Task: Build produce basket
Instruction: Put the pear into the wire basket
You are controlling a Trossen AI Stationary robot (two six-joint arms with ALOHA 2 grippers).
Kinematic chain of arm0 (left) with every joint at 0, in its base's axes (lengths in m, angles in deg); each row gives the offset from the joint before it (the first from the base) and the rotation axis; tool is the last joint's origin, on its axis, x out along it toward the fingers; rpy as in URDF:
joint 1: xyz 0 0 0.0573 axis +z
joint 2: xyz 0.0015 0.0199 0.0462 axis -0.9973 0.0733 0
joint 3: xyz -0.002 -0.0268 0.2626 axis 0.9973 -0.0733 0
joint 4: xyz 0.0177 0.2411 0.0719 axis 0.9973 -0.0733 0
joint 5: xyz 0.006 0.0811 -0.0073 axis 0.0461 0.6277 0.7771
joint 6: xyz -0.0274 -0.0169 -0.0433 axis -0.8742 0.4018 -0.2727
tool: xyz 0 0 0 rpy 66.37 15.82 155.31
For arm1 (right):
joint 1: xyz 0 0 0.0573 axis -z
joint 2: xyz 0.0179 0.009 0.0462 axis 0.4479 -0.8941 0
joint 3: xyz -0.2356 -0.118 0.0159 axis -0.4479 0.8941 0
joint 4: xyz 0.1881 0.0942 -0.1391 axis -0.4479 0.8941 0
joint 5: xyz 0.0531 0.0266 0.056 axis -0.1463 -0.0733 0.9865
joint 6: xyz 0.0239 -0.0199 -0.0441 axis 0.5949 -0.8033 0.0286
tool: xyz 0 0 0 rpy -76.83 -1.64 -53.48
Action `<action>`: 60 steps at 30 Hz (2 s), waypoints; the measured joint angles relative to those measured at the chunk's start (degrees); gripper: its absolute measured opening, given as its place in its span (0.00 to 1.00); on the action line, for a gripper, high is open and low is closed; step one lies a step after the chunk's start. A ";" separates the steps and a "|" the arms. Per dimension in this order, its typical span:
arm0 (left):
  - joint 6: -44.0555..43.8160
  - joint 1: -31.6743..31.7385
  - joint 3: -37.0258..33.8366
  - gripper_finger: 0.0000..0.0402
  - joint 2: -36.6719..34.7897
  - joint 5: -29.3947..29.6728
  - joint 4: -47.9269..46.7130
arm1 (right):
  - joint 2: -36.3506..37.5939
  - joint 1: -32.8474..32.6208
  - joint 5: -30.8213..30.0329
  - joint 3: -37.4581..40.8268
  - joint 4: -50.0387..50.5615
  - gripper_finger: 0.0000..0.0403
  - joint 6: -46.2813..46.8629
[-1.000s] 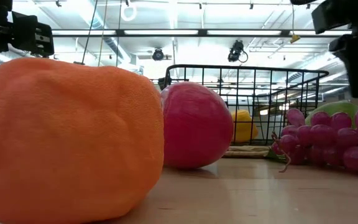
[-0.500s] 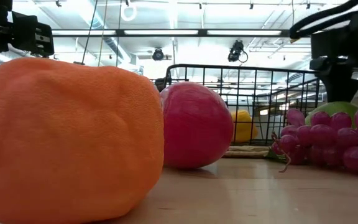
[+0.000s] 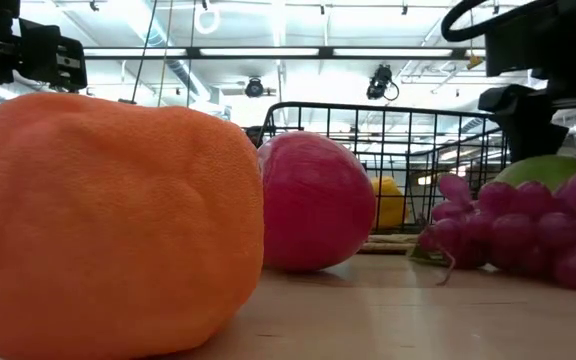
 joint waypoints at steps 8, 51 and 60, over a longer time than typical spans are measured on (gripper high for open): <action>0.00 0.00 0.00 0.43 -0.01 -0.01 0.09 | 0.00 0.01 0.41 5.75 -8.48 0.90 -3.90; -0.01 0.00 -0.01 0.43 0.00 0.01 0.08 | 5.77 12.20 9.92 -16.78 -2.16 0.78 25.14; -0.01 0.00 0.00 0.43 -0.01 -0.01 0.10 | 5.66 14.88 16.89 -16.78 -2.49 0.80 31.17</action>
